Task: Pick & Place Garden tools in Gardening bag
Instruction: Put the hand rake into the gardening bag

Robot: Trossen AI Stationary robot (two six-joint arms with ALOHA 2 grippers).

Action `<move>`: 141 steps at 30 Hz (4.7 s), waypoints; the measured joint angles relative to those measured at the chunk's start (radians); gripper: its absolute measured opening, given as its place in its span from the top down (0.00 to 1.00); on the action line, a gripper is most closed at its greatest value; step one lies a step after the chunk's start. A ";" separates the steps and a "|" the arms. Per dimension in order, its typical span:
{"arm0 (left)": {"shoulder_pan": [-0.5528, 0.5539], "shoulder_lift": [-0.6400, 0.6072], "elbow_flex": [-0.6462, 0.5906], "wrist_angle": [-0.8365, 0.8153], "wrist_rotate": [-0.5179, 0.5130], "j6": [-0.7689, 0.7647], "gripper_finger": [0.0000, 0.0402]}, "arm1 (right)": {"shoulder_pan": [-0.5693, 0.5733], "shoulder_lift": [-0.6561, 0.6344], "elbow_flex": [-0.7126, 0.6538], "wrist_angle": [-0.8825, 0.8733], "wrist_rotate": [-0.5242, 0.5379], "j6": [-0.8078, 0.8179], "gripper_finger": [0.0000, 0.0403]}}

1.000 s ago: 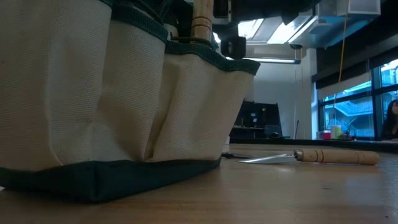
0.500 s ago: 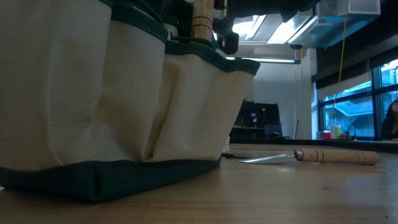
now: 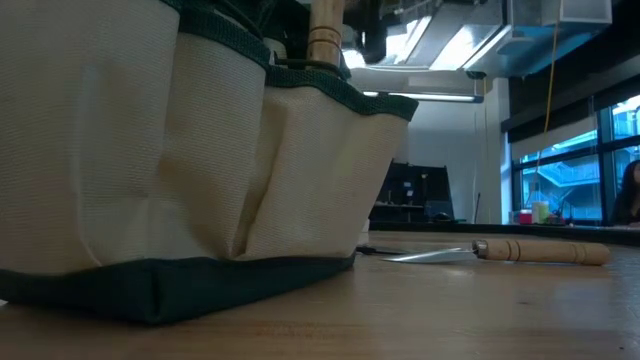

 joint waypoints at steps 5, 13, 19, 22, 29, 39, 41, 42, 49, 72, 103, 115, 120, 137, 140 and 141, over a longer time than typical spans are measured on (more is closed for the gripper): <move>-0.120 0.000 0.045 -0.071 -0.119 0.055 0.84 | 0.056 0.000 0.000 0.161 0.133 -0.006 0.39; -0.175 0.002 0.084 -0.076 -0.193 0.085 0.84 | 0.084 0.013 0.021 0.242 0.204 -0.056 0.37; -0.164 0.041 0.111 -0.074 -0.231 0.077 0.84 | 0.097 0.051 0.135 0.162 0.223 -0.188 0.29; -0.154 0.071 0.138 -0.078 -0.198 0.077 0.84 | 0.096 0.087 0.200 0.103 0.223 -0.187 0.25; -0.139 0.119 0.188 -0.081 -0.158 0.093 0.84 | 0.097 0.110 0.277 -0.067 0.223 -0.183 0.24; -0.145 0.130 0.192 -0.069 -0.155 0.096 0.84 | 0.096 0.110 0.278 -0.030 0.222 -0.210 0.25; -0.150 0.130 0.192 -0.068 -0.160 0.102 0.84 | 0.096 0.110 0.278 -0.029 0.220 -0.208 0.27; -0.153 0.130 0.192 -0.068 -0.163 0.103 0.84 | 0.096 0.110 0.278 -0.029 0.220 -0.206 0.28; -0.155 0.130 0.192 -0.068 -0.172 0.104 0.84 | 0.096 0.110 0.278 0.003 0.191 -0.205 0.43; -0.174 0.126 0.191 -0.076 -0.079 0.043 0.75 | 0.097 0.102 0.278 -0.053 0.134 -0.100 0.83; -0.730 -0.030 0.191 -0.985 -0.410 -0.390 1.00 | 0.232 0.003 0.277 -0.268 0.263 -0.082 0.83; -0.787 0.296 0.191 -0.713 -0.321 -0.508 1.00 | 0.279 0.003 0.277 -0.269 0.311 -0.079 0.83; -0.787 0.405 0.191 -0.682 -0.305 -0.549 1.00 | 0.300 0.003 0.277 -0.268 0.338 -0.078 0.83; -0.575 0.552 0.199 -0.445 -0.163 -0.372 1.00 | 0.352 0.004 0.277 -0.269 0.443 -0.075 0.83; -0.537 0.552 0.228 -0.442 -0.123 -0.325 1.00 | 0.361 0.005 0.277 -0.269 0.460 -0.075 0.83; -0.525 0.553 0.240 -0.443 -0.112 -0.310 1.00 | 0.364 0.005 0.277 -0.269 0.460 -0.075 0.83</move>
